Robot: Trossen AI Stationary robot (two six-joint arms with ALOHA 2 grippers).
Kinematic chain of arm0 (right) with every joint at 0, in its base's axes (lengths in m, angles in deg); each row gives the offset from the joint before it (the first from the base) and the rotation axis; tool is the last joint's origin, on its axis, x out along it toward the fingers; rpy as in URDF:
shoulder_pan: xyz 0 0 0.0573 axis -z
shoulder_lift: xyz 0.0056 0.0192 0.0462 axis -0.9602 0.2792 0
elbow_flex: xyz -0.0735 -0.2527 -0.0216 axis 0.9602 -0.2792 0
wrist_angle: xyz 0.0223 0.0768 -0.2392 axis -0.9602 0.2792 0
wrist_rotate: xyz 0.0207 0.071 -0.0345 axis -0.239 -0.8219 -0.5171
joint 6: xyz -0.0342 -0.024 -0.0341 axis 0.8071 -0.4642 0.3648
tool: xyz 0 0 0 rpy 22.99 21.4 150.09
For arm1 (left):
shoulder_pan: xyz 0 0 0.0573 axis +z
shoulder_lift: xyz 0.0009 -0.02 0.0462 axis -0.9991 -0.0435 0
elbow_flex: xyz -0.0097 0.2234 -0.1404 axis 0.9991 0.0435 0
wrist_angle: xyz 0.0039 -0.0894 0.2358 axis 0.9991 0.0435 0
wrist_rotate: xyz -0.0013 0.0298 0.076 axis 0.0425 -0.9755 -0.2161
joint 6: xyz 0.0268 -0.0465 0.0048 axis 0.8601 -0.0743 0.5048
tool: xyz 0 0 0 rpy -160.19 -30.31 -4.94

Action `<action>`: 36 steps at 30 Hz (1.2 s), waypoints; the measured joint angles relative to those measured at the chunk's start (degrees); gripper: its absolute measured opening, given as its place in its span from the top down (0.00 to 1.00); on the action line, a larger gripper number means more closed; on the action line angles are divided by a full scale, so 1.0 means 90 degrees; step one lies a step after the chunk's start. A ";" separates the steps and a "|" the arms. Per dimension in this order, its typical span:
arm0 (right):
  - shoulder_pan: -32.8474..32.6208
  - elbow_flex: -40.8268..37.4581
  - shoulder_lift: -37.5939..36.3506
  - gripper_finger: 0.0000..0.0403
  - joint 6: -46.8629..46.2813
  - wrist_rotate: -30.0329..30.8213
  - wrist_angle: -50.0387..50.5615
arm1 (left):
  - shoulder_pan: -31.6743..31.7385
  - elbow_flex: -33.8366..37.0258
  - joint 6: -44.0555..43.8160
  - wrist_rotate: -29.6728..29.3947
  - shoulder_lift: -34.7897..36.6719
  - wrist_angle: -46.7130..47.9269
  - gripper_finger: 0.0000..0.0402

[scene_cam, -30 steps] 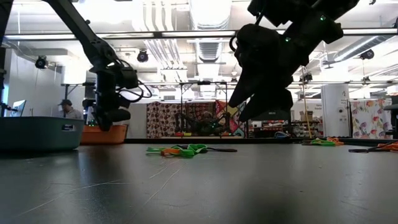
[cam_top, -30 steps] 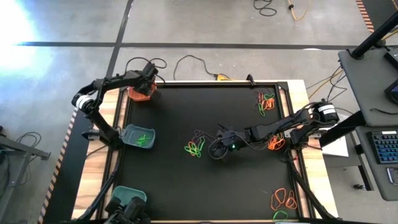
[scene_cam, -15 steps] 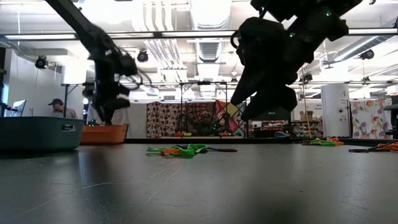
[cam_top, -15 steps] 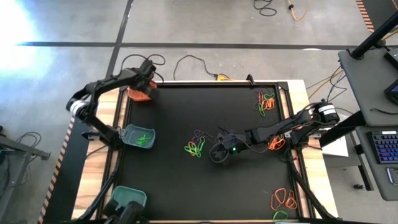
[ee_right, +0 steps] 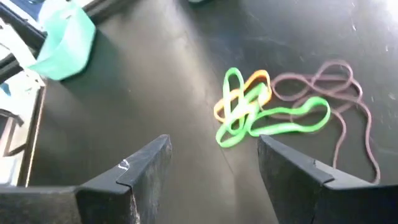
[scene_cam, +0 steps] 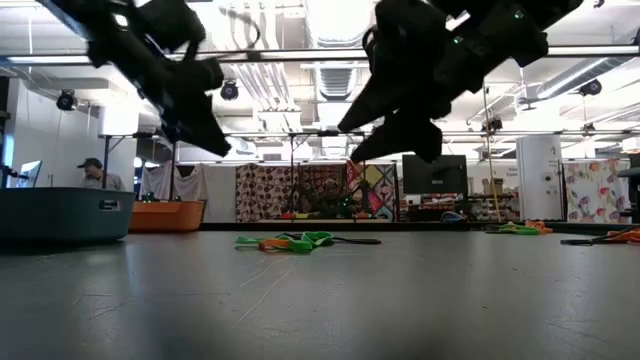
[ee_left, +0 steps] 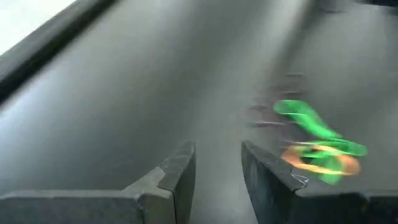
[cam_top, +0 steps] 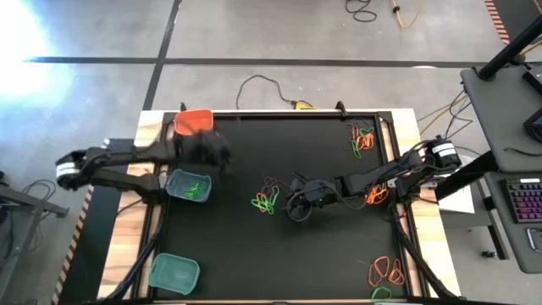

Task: Sort rubber bands into baskets
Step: Put the orange rubber band into the orange bin

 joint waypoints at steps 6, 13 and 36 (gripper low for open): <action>-0.0001 0.0000 0.0002 0.43 0.0177 0.0023 -0.0188 | -0.2113 0.0435 -0.0361 -0.1791 -0.0721 -0.1016 0.72; -0.0015 0.0000 0.0002 0.43 0.0339 0.0337 -0.0315 | -0.2623 0.0425 -0.0584 -0.2388 -0.2005 -0.2048 0.72; -0.0098 0.0000 0.0005 0.43 0.0403 0.0342 -0.0275 | -0.2488 -0.0075 -0.0717 -0.1854 -0.4401 -0.3760 0.75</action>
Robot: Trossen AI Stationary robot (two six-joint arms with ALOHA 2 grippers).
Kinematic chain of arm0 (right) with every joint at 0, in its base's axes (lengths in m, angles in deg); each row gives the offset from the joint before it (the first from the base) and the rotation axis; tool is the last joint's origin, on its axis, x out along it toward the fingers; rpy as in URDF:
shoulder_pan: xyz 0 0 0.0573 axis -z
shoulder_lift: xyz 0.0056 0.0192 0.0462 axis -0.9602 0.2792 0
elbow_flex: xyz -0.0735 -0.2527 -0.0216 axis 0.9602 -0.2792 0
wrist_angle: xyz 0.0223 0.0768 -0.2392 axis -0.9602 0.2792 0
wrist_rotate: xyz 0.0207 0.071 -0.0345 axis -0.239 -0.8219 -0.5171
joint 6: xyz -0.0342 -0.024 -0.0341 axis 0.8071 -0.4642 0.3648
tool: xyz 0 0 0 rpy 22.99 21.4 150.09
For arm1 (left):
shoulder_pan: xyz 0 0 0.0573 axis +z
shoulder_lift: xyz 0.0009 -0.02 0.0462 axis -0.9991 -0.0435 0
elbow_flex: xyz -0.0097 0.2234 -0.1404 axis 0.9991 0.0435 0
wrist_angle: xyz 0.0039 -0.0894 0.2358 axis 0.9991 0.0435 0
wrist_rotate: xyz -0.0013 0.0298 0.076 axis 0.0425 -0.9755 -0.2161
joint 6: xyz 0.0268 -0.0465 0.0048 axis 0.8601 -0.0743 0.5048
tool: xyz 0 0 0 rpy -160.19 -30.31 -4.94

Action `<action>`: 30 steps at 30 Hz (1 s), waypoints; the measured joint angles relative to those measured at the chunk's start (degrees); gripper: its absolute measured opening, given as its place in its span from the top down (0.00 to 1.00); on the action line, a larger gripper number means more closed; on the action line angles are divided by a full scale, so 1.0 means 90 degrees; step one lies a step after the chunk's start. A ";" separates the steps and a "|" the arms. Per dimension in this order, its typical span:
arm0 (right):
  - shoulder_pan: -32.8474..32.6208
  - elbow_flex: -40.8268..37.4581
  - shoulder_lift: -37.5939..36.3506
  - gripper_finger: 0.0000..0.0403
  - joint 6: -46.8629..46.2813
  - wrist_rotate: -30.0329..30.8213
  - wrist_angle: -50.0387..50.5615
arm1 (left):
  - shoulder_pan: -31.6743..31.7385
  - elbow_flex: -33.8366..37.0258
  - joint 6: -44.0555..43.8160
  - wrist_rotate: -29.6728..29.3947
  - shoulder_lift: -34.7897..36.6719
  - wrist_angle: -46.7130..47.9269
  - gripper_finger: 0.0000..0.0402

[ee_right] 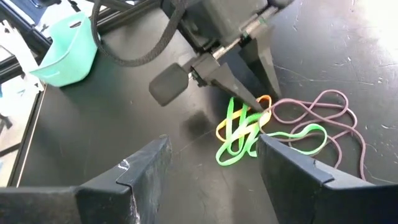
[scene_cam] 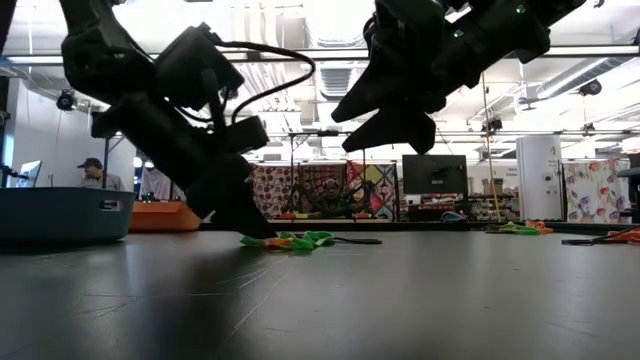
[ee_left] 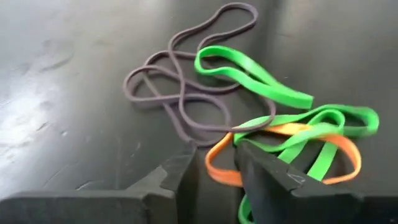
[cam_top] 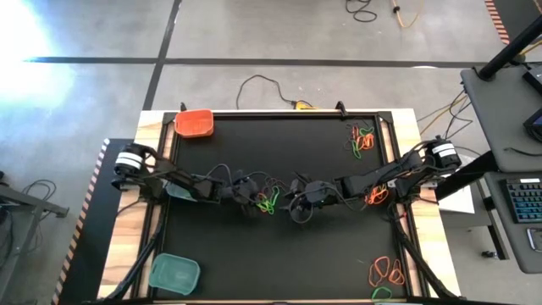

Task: Sort rubber bands into baskets
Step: Put the orange rubber band into the orange bin

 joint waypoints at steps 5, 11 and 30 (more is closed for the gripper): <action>0.0000 -0.0002 0.0000 0.43 -0.0005 0.0000 0.0003 | -0.0009 -0.0262 -0.0093 -0.0012 -0.0235 0.0600 0.92; 0.0000 -0.0005 0.0000 0.43 -0.0015 -0.0005 0.0003 | -0.0005 -0.0492 0.0081 -0.0090 0.0059 0.1518 0.98; 0.0000 -0.0010 0.0000 0.43 -0.0068 -0.0031 0.0052 | 0.1021 -0.2338 0.0818 -0.2250 0.2400 0.7779 1.00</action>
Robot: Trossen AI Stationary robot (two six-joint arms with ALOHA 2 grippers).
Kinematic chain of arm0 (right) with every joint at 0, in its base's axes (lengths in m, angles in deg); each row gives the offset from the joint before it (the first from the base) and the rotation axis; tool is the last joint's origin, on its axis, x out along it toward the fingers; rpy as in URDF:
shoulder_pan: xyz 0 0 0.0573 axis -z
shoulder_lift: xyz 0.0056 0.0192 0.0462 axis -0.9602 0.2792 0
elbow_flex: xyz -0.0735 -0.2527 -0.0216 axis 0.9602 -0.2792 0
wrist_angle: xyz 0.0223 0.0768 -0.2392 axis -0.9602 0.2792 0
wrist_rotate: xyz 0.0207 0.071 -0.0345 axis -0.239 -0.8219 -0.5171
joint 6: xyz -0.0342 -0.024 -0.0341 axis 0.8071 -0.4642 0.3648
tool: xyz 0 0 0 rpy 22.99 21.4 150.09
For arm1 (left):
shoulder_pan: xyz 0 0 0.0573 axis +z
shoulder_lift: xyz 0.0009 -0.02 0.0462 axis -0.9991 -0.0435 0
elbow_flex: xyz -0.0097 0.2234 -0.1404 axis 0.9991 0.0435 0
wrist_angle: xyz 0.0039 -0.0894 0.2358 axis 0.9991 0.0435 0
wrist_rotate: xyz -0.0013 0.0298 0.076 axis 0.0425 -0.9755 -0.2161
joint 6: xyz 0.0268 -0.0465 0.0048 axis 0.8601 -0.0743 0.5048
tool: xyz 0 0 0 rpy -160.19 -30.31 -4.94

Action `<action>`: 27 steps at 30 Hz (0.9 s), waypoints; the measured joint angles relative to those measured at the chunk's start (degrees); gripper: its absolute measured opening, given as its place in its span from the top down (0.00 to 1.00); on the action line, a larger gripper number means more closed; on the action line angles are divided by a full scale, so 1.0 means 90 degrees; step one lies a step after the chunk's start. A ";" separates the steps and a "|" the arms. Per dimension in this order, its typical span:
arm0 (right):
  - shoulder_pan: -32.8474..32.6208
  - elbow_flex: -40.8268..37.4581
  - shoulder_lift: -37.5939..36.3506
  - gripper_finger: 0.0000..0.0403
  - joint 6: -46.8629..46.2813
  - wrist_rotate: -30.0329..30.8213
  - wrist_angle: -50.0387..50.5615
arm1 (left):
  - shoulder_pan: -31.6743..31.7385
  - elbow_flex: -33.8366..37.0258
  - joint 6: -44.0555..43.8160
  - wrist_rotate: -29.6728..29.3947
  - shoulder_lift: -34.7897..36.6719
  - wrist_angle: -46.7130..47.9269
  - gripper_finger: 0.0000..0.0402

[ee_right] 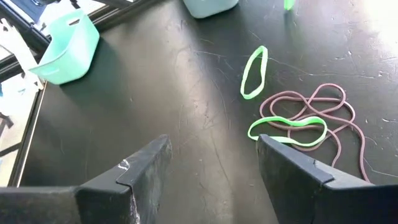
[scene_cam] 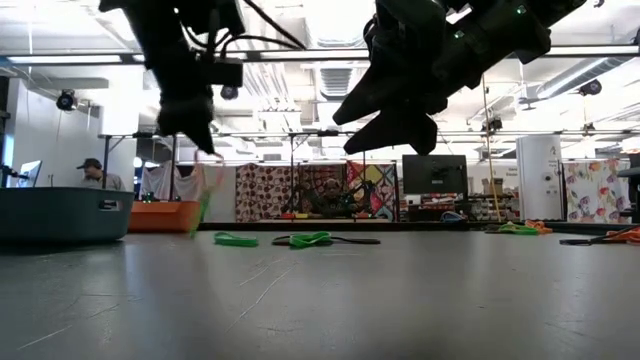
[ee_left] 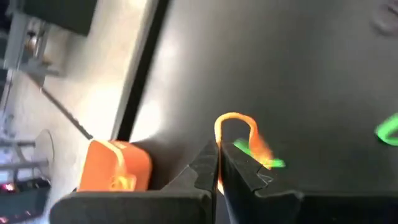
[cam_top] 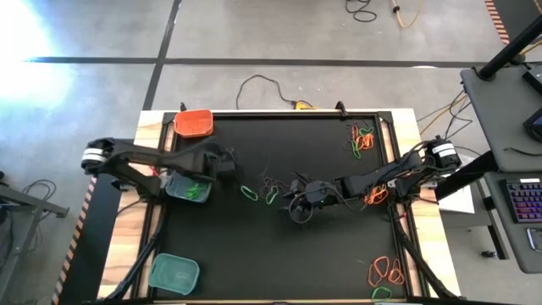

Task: Sort rubber bands into baskets
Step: Put the orange rubber band into the orange bin

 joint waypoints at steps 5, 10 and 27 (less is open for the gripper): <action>-0.0015 0.0000 0.0000 0.43 -0.0001 0.0005 0.0141 | 0.1141 -0.0012 0.0387 0.0100 0.0413 0.0010 1.00; -0.0117 0.0000 0.0002 0.43 0.0004 0.0014 0.0282 | 0.2490 -0.0012 0.0759 0.1115 0.0577 -0.0120 1.00; -0.0277 0.0000 0.0002 0.43 0.0135 0.0026 0.0288 | 0.5746 -0.0026 0.0928 0.1598 -0.0345 -0.1065 1.00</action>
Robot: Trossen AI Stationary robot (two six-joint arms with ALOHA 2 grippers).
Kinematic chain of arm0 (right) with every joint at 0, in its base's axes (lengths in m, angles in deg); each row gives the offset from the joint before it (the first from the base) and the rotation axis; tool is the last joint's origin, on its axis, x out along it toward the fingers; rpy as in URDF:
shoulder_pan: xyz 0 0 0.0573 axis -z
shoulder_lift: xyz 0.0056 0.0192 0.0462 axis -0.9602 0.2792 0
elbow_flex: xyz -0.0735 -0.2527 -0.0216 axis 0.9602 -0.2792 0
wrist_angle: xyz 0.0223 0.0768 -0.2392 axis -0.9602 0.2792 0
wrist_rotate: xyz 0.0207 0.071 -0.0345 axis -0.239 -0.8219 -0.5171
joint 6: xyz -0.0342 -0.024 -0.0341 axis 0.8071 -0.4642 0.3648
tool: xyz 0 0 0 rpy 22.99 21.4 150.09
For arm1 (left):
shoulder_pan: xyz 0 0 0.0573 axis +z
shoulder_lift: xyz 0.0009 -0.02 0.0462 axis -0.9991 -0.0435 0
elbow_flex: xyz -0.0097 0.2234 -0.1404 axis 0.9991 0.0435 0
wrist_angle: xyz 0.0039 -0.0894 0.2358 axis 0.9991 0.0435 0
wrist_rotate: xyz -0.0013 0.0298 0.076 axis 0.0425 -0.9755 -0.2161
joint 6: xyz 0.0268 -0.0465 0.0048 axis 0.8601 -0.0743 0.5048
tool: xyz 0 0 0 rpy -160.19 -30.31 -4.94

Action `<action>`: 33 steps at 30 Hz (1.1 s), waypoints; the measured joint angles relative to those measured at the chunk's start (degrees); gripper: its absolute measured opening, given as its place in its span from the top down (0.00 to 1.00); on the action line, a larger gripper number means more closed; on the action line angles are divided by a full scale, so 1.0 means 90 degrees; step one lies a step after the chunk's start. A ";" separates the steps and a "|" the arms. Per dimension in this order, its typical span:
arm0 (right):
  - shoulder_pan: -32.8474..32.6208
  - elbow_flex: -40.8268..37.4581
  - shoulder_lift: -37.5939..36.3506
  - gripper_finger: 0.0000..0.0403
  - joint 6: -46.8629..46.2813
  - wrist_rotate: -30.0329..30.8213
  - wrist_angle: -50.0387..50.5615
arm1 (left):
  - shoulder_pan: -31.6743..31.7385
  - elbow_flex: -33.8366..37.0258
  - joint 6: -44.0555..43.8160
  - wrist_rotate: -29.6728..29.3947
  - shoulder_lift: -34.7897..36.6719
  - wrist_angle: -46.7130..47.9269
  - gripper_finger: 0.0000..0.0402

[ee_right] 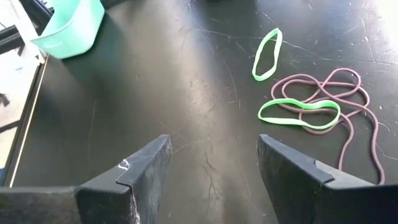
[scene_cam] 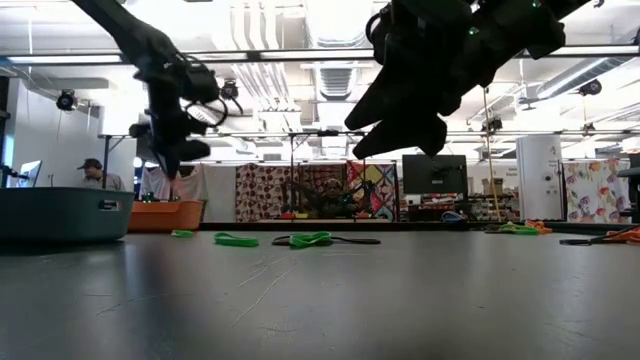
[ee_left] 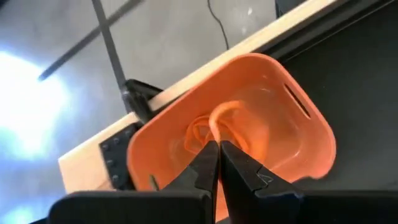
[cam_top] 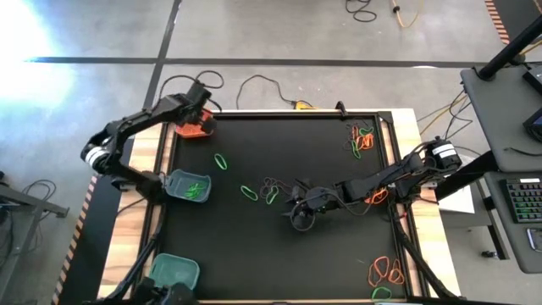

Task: Sort rubber bands into baskets
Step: Put the orange rubber band into the orange bin

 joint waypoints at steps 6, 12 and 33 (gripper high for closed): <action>-0.0043 0.0000 0.0000 0.43 -0.0137 -0.0004 -0.0002 | 0.0135 0.0000 0.0010 0.0003 -0.0812 -0.0095 1.00; -0.0041 0.0000 0.0000 0.43 -0.0139 -0.0002 0.0001 | 0.0148 0.0000 0.0194 -0.0015 -0.1447 -0.0329 1.00; 0.0746 0.1248 -0.0816 0.43 -0.0814 0.0183 0.5321 | 0.0069 0.0000 0.0448 -0.0124 -0.0431 -0.0350 0.61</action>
